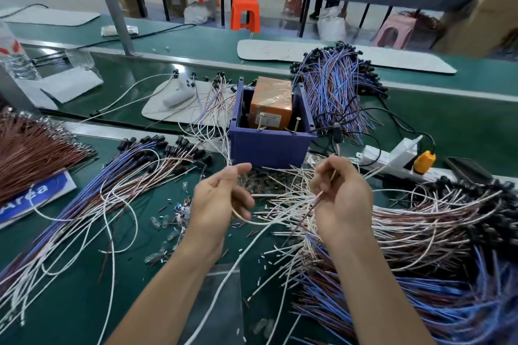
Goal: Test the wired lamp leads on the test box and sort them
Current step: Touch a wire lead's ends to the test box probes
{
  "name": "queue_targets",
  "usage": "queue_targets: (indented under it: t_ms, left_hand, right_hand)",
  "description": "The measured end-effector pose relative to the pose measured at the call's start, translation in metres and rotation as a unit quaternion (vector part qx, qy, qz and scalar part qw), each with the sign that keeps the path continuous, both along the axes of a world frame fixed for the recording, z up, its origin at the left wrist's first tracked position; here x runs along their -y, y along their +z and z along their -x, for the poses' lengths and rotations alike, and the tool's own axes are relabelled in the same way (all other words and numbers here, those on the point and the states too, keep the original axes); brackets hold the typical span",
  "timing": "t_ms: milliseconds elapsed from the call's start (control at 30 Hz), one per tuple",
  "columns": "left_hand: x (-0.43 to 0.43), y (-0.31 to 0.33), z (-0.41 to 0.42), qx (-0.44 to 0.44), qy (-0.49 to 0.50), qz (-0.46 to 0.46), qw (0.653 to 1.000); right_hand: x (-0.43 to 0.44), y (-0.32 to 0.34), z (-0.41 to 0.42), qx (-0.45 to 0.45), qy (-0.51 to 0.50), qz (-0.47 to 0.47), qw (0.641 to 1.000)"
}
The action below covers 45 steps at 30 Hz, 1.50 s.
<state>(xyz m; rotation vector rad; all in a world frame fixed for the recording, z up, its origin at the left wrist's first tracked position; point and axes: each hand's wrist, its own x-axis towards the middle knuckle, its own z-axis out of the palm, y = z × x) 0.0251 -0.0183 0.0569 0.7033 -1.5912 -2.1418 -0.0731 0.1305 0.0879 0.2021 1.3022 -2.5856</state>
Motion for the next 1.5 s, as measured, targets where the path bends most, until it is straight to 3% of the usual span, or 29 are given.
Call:
queue_targets:
  t_ms: [267, 400, 467, 700, 867, 1000, 1133, 1200, 1300, 1333, 1400, 1500]
  left_hand:
    - [-0.001, -0.011, -0.014, 0.042, -0.059, -0.036, 0.997]
    - [-0.010, -0.015, -0.017, 0.103, -0.116, 0.091, 0.984]
    - [-0.015, -0.017, -0.018, 0.125, -0.126, 0.108, 0.978]
    - [-0.029, -0.015, -0.012, 0.124, -0.164, -0.040, 0.978]
    - [-0.033, -0.009, -0.002, 0.032, -0.055, -0.204, 0.977]
    - [-0.024, -0.006, 0.000, -0.006, -0.013, -0.213, 0.977]
    - [-0.013, -0.003, -0.001, -0.014, -0.019, -0.177, 0.984]
    - [-0.006, 0.000, -0.005, -0.016, -0.039, -0.150, 0.988]
    - [0.002, 0.002, -0.010, -0.019, -0.055, -0.123, 0.991]
    - [0.004, 0.003, -0.011, -0.017, -0.056, -0.116, 0.991]
    - [0.006, 0.003, -0.011, -0.011, -0.058, -0.111, 0.992]
    - [0.002, 0.003, -0.008, -0.006, -0.075, -0.110, 0.991]
  right_hand:
    - [-0.017, -0.013, 0.008, 0.037, -0.017, 0.187, 0.981]
    - [-0.024, -0.014, 0.013, 0.078, -0.012, 0.259, 0.963]
    - [-0.028, -0.013, 0.014, 0.079, -0.020, 0.314, 0.946]
    - [-0.024, -0.010, 0.007, 0.080, -0.026, 0.390, 0.917]
    - [-0.021, -0.017, -0.004, 0.093, 0.005, 0.363, 0.927]
    - [-0.031, -0.024, -0.008, 0.107, 0.106, 0.268, 0.951]
    - [-0.049, -0.027, -0.011, 0.090, 0.224, 0.116, 0.964]
    - [-0.058, -0.022, -0.005, 0.061, 0.194, 0.050, 0.978]
    - [-0.068, -0.006, 0.000, -0.044, 0.054, -0.103, 0.992]
    - [-0.070, -0.001, 0.000, -0.087, -0.004, -0.181, 0.980]
    - [-0.071, 0.006, -0.003, -0.204, -0.061, -0.337, 0.917]
    - [-0.051, 0.011, -0.016, -0.335, 0.067, -0.442, 0.830]
